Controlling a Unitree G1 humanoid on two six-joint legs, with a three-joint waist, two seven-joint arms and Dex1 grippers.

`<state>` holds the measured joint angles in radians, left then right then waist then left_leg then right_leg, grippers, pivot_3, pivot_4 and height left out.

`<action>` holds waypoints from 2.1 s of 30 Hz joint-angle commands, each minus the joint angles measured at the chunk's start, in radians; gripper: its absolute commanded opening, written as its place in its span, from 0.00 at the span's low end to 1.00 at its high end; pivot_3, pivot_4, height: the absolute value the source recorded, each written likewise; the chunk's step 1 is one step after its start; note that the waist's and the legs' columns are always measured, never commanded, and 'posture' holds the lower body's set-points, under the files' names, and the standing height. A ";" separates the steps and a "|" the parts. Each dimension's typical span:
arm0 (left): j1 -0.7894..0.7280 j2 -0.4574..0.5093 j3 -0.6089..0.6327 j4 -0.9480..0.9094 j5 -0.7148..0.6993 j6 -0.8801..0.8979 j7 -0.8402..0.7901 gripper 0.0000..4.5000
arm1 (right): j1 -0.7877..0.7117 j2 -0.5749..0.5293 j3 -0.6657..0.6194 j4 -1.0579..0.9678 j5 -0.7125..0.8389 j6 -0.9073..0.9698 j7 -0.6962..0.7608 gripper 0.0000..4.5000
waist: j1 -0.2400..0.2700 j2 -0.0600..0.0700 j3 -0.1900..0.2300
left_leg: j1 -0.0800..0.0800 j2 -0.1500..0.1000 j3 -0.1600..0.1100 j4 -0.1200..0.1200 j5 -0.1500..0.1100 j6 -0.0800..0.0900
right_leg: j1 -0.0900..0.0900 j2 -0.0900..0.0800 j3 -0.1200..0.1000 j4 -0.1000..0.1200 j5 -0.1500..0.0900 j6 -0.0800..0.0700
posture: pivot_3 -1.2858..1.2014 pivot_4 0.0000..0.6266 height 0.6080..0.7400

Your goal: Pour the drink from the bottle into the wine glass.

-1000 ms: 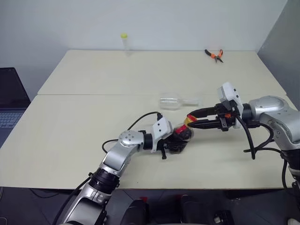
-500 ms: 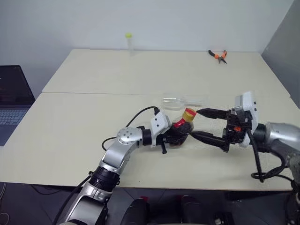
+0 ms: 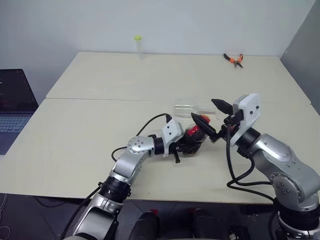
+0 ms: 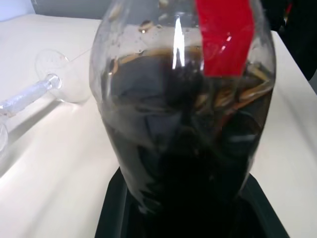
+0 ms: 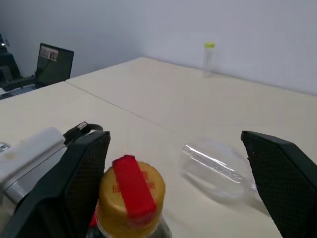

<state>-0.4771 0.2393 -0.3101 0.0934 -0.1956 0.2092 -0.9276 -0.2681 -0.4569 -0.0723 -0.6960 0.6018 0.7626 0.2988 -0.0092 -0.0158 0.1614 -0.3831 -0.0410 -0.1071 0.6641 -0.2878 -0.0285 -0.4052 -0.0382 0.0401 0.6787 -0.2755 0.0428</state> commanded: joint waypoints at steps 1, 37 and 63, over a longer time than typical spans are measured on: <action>-0.021 -0.008 0.018 -0.027 -0.012 -0.033 -0.002 0.19 | 0.046 -0.060 -0.098 0.006 0.004 -0.016 0.038 1.00 | 0.000 0.000 0.000 | 0.000 0.000 0.000 0.000 0.000 0.001 | 0.000 0.000 0.000 0.000 0.000 0.000 | 0.52 0.24 1.00; -0.030 -0.010 0.018 -0.012 -0.004 -0.045 -0.011 0.18 | 0.013 -0.097 -0.071 -0.015 0.075 -0.005 0.036 1.00 | -0.001 0.000 0.000 | 0.000 0.000 0.000 0.000 0.000 0.001 | 0.000 0.000 0.000 0.000 0.000 0.000 | 0.52 0.24 1.00; -0.035 -0.018 0.015 0.000 0.001 -0.053 -0.017 0.18 | 0.041 -0.118 -0.086 -0.042 0.358 0.064 -0.048 1.00 | -0.008 0.000 0.000 | 0.000 0.000 0.000 0.000 -0.001 0.001 | 0.001 0.001 0.000 0.001 0.000 0.000 | 0.52 0.24 1.00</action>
<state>-0.4871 0.2287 -0.3084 0.1232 -0.1829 0.1845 -0.9432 -0.2119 -0.5777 -0.1599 -0.7310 0.9791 0.8570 0.2553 -0.0176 -0.0159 0.1614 -0.3829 -0.0409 -0.1071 0.6643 -0.2884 -0.0273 -0.4045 -0.0380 0.0401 0.6793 -0.2756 0.0428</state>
